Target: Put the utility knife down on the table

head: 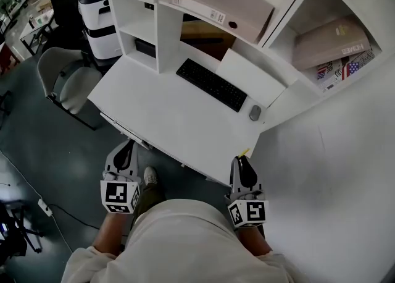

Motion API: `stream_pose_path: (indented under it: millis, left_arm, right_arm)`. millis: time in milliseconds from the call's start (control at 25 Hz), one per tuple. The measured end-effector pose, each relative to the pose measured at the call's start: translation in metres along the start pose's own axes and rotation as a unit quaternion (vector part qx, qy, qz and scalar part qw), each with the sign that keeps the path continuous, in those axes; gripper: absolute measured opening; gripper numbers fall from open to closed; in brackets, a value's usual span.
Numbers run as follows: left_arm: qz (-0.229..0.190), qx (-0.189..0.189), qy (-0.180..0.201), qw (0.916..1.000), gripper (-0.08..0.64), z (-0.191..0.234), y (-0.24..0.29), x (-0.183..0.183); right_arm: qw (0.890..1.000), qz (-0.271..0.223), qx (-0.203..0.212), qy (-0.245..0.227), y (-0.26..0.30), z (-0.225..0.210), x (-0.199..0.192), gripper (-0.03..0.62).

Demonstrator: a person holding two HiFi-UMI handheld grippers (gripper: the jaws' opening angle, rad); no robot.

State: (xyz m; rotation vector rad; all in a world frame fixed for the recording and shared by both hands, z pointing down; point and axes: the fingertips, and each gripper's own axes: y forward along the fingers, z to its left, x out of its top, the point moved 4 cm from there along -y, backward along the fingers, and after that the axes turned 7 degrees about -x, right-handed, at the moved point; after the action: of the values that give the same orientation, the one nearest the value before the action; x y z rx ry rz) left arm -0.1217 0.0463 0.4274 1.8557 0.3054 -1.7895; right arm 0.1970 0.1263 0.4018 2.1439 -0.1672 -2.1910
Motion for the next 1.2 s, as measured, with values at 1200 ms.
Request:
stream_pose_path:
  millis: [1200]
  left_arm:
    - [0.013,-0.149,0.004,0.9888,0.009,0.131,0.122,0.016]
  right_arm:
    - [0.979,0.064,-0.064,-0.183,0.141,0.065,0.020,0.067]
